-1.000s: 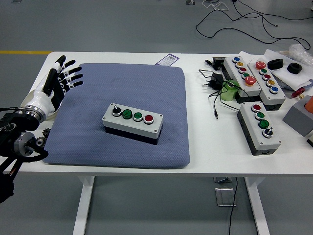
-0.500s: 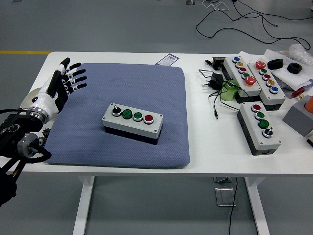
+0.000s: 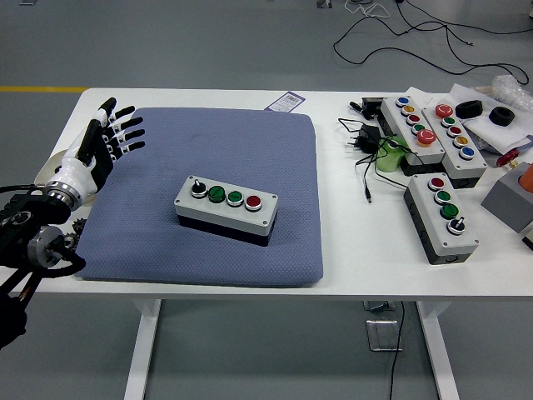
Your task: Pick up the button,place it on the desk,press the button,press the button
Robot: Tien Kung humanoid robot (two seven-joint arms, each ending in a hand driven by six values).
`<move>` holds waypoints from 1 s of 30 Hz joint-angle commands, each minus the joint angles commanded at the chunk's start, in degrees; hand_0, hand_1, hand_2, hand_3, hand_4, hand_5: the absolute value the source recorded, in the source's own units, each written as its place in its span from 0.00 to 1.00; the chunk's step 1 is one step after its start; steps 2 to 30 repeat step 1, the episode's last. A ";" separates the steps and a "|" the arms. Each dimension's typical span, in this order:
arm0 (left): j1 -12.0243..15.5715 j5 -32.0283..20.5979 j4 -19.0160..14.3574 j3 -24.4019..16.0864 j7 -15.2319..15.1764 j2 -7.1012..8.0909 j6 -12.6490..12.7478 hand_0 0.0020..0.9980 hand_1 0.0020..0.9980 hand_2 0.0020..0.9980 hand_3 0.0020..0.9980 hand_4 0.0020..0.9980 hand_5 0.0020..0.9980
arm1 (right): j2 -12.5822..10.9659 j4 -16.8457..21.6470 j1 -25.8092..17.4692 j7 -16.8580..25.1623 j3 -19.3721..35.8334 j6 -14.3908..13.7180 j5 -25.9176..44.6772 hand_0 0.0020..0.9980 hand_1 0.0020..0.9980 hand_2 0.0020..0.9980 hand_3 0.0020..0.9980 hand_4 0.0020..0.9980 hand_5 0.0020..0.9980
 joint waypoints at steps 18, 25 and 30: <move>-0.03 -0.10 0.06 0.03 0.05 -0.02 -0.02 0.73 0.81 0.83 0.84 0.68 1.00 | 0.00 0.00 0.02 0.01 -0.02 -0.01 0.04 0.68 0.65 0.70 0.64 0.32 0.19; -0.03 -0.10 0.06 0.03 0.05 -0.02 -0.02 0.73 0.81 0.83 0.84 0.68 1.00 | 0.00 0.00 0.02 0.01 -0.02 -0.01 0.04 0.68 0.65 0.70 0.64 0.32 0.19; -0.03 -0.10 0.06 0.03 0.05 -0.02 -0.02 0.73 0.81 0.83 0.84 0.68 1.00 | 0.00 0.00 0.02 0.01 -0.02 -0.01 0.04 0.68 0.65 0.70 0.64 0.32 0.19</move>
